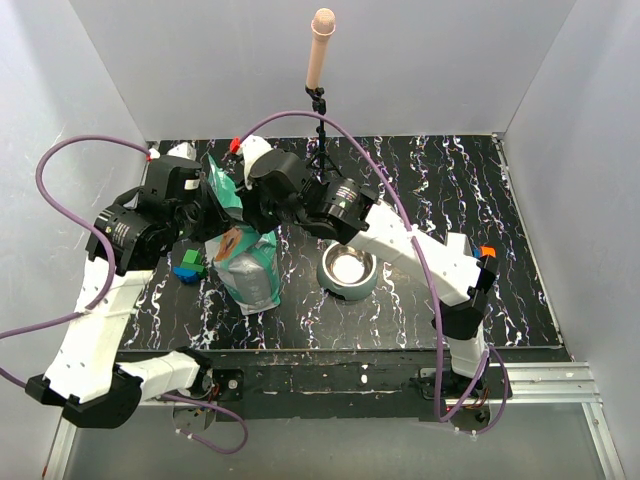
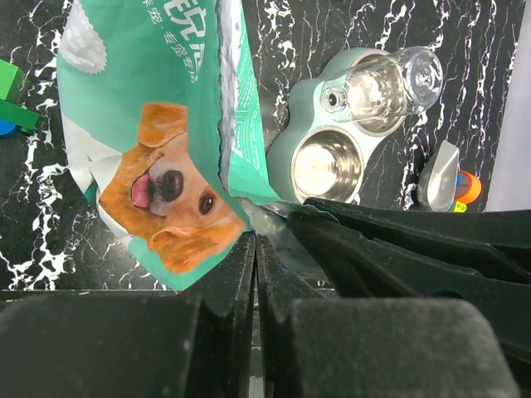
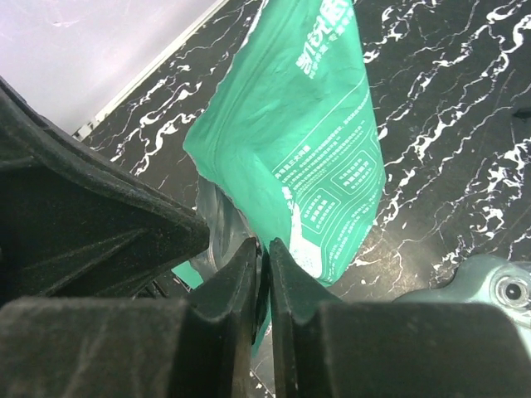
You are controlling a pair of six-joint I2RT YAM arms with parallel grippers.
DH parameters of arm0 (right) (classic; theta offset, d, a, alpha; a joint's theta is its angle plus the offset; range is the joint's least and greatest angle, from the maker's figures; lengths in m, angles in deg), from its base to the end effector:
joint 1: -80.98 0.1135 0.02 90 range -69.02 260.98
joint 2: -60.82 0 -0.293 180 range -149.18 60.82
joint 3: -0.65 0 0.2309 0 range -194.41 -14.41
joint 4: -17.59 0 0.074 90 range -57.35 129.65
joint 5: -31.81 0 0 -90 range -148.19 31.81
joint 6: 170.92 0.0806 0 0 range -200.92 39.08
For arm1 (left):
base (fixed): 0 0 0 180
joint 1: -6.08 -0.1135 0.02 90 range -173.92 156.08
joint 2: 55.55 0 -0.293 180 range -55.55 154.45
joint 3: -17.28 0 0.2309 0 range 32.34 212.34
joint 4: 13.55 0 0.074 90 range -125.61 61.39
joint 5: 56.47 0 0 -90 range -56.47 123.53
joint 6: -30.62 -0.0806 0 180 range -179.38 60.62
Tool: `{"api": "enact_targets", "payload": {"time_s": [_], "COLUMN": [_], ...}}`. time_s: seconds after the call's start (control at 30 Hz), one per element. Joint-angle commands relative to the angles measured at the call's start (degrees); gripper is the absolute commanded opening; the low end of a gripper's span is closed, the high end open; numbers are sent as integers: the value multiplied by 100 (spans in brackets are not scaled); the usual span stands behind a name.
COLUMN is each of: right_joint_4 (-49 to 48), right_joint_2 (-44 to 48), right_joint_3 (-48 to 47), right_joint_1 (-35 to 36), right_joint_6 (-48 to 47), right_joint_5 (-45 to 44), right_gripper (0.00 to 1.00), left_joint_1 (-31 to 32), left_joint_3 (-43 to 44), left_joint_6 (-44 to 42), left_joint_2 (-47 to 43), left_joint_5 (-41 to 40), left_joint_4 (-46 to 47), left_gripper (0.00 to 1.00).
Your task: Serve the pet food
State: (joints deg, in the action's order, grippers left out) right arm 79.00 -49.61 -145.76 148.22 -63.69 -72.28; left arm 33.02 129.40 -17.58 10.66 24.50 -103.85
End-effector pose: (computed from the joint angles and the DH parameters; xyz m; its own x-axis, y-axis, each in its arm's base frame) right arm 0.1909 0.4042 0.4584 -0.3984 -0.2070 -0.8935 -0.7238 0.6693 0.1677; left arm 0.1593 -0.0668 0.4400 -0.6965 -0.3844 -0.6059 -0.1566 0.9055 -0.3945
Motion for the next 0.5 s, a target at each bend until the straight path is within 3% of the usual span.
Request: {"api": "enact_targets", "payload": {"time_s": [0.0,0.23,0.4,0.47], "right_joint_4": [-108,-231,-267,-205], "right_joint_2": [-128,-162,-540,-672], "right_joint_3": [-76,-13,-452,-637], "right_joint_1": [-1,-44,-80,-80], "right_joint_6": [-141,-176,-273,-282], "right_joint_5": [625,961,759,557], "right_gripper": [20,36,38,31], "left_joint_1": [-22,-22,-22,-22], "left_joint_3": [182,252,244,244], "left_joint_6": [-242,-304,-313,-322], "left_joint_2": [-74,-56,-47,-65], "left_joint_5": [-1,104,209,209], "left_joint_4": [-491,-447,-456,-474], "left_gripper": [0,0,0,0]}}
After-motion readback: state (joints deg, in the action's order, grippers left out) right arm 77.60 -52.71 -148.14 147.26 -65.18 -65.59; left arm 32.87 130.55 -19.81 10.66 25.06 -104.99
